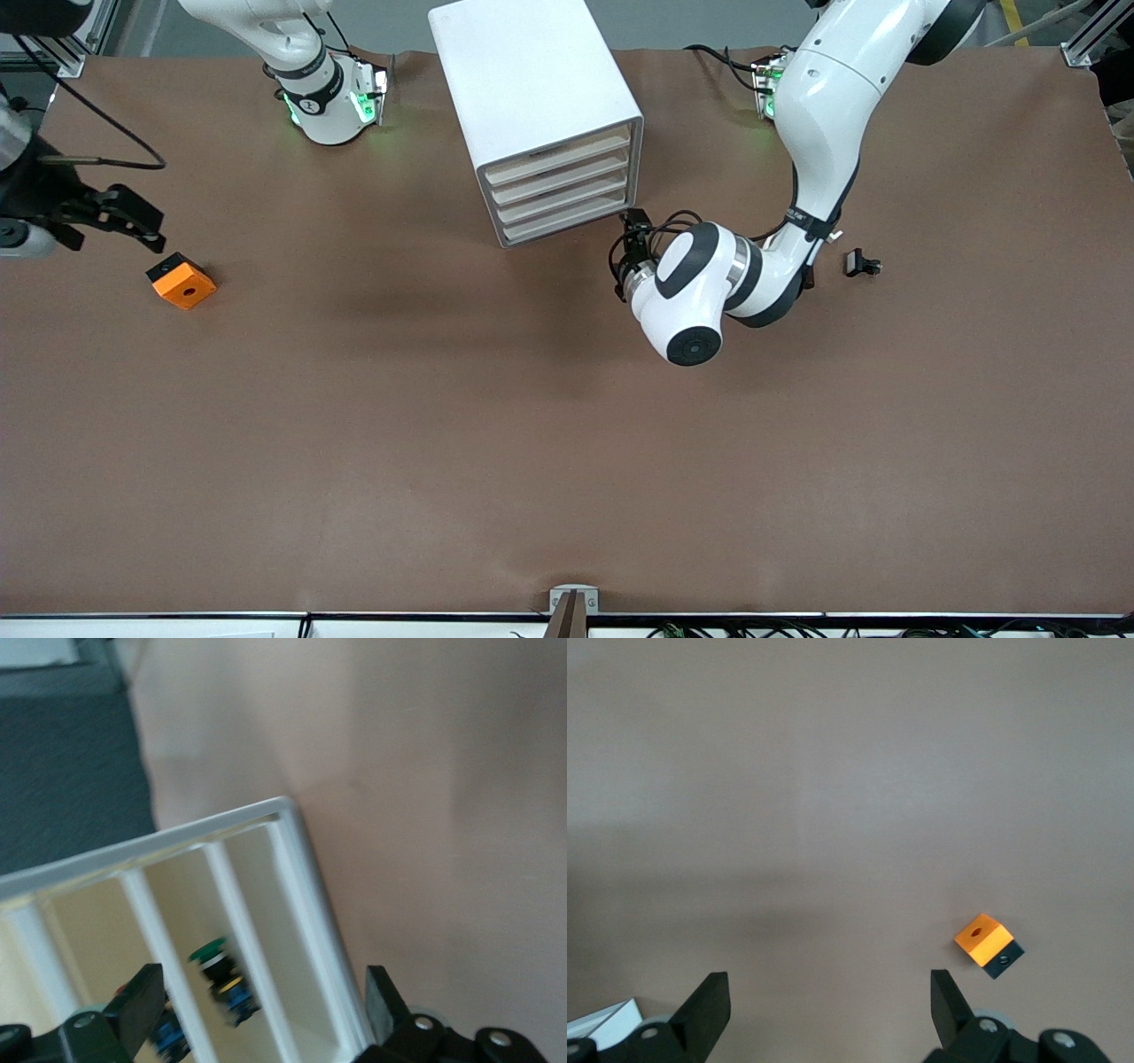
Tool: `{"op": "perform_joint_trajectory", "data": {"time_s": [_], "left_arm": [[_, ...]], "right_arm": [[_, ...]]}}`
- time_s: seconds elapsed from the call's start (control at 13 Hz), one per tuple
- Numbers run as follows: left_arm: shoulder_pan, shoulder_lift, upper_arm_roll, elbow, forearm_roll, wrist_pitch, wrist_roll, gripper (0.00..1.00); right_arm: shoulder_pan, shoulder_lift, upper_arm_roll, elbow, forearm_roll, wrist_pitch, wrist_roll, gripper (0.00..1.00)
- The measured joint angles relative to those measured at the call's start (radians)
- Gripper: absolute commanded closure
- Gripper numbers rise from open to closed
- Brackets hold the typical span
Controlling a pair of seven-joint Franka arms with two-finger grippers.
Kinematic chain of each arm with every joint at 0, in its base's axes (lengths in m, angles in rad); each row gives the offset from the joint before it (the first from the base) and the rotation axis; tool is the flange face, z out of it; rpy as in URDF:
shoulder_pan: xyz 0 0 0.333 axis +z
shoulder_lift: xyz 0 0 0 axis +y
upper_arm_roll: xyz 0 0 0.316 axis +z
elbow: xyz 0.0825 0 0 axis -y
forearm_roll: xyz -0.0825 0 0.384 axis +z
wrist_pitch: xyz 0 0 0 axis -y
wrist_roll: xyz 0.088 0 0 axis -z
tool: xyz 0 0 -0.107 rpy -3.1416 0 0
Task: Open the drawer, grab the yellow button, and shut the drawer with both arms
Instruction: 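Grasp the drawer front with the left gripper while the right gripper approaches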
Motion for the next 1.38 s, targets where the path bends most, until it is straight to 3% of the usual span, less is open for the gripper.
{"op": "perform_joint_trajectory", "data": {"time_s": [0.23,0.31,0.77,1.0,1.38], "left_arm": [[-0.030,0.000,0.000,0.000,-0.081,-0.073,-0.105,0.18],[-0.037,0.001,0.000,0.000,-0.096,-0.095,-0.126,0.29],[-0.043,0.009,0.002,-0.001,-0.209,-0.144,-0.188,0.48],[-0.060,0.026,0.002,-0.002,-0.225,-0.145,-0.219,0.50],[-0.076,0.040,0.002,-0.002,-0.264,-0.145,-0.276,0.50]], "right_arm": [[0.079,0.000,0.006,0.028,-0.001,-0.097,0.144,0.00],[0.109,0.000,0.007,0.030,-0.001,-0.109,0.203,0.00],[0.278,0.003,0.010,0.030,-0.001,-0.122,0.488,0.00],[0.345,0.007,0.012,0.030,0.001,-0.122,0.591,0.00],[0.347,0.038,0.000,0.030,0.032,-0.121,0.599,0.00]]}}
